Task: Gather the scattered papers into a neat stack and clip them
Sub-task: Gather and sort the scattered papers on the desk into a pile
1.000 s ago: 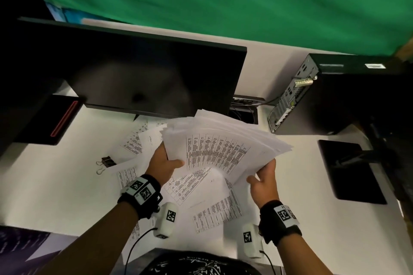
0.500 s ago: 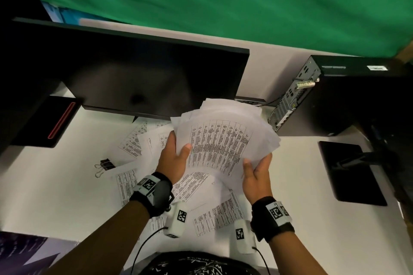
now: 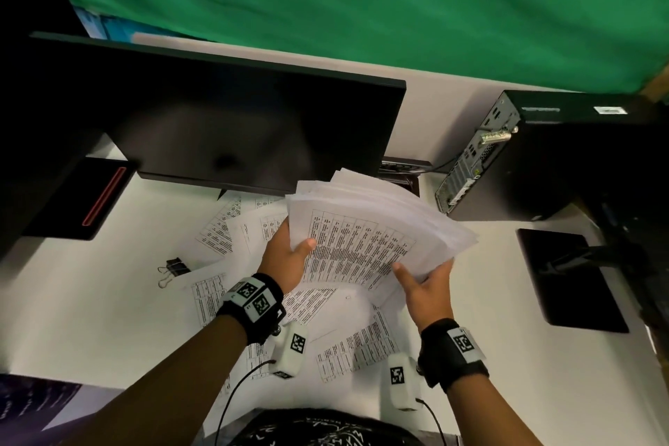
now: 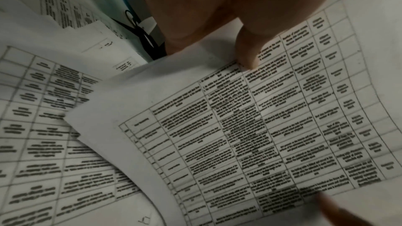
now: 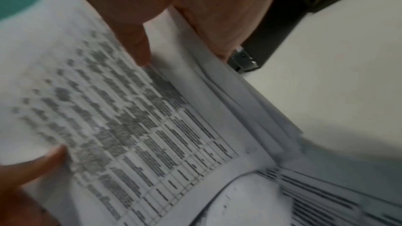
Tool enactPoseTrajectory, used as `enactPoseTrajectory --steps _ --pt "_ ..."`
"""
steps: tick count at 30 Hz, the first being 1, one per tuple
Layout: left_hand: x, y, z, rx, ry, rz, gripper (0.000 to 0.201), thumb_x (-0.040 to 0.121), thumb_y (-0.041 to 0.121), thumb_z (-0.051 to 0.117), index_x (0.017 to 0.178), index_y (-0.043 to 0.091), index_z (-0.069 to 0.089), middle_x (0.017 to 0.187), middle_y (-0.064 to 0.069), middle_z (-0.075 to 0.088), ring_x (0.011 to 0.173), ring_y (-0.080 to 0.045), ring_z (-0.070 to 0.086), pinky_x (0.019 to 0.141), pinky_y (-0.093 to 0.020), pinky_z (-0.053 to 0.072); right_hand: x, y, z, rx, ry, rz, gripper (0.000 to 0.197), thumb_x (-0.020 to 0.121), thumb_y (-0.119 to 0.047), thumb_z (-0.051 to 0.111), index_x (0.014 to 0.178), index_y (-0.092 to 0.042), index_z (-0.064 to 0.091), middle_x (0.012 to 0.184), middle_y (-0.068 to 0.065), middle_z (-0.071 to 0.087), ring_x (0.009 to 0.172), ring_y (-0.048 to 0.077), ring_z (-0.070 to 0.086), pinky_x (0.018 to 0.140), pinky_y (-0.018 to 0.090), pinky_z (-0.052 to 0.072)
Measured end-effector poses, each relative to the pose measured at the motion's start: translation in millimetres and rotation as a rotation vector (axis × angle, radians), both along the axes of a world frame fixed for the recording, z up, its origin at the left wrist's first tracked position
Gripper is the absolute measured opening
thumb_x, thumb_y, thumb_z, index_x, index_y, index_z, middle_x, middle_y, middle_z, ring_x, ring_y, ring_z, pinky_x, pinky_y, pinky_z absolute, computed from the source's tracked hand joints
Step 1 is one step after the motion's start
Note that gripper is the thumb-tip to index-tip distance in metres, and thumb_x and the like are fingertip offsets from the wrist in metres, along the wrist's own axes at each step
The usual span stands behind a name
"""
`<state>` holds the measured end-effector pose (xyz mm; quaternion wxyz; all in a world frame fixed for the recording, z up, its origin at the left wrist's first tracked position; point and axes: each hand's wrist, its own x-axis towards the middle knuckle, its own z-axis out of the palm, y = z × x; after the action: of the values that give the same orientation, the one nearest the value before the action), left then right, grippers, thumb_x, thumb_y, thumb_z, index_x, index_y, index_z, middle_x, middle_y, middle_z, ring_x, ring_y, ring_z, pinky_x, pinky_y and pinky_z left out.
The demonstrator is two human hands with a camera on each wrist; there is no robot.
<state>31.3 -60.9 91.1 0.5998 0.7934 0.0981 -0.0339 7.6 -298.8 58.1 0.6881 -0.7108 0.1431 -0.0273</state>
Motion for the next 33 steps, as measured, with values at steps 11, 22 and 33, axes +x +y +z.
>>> enactPoseTrajectory --steps 11,22,33 --pt "-1.0 1.8 -54.3 0.231 0.201 -0.184 0.041 0.090 0.024 0.065 0.128 0.025 0.049 0.130 0.006 0.054 0.113 -0.015 0.057 0.094 -0.029 0.045 -40.1 -71.0 -48.1 -0.125 0.401 0.151 0.009 0.090 -0.018 0.071 0.098 -0.017 0.069 0.091 0.003 0.074 0.087 0.025 0.067 0.087 0.042 0.053" --pt "15.7 84.6 -103.7 0.903 0.602 -0.124 0.104 0.072 0.062 0.069 0.150 0.018 0.017 0.155 -0.011 0.021 0.140 -0.037 0.025 0.107 -0.057 0.031 -57.1 -101.0 -129.3 -0.188 0.707 0.072 0.023 0.084 -0.016 0.077 0.097 0.002 0.070 0.082 0.019 0.075 0.074 0.032 0.068 0.076 0.051 0.057" --pt "14.8 55.1 -103.4 0.624 0.854 0.259 0.118 0.073 0.052 0.076 0.150 0.005 -0.001 0.152 -0.021 0.022 0.135 -0.039 0.034 0.105 -0.048 0.038 -62.3 -94.0 -127.4 -0.276 0.699 0.037 0.032 0.088 -0.024 0.074 0.109 -0.001 0.065 0.096 0.017 0.071 0.086 0.035 0.067 0.079 0.043 0.056"
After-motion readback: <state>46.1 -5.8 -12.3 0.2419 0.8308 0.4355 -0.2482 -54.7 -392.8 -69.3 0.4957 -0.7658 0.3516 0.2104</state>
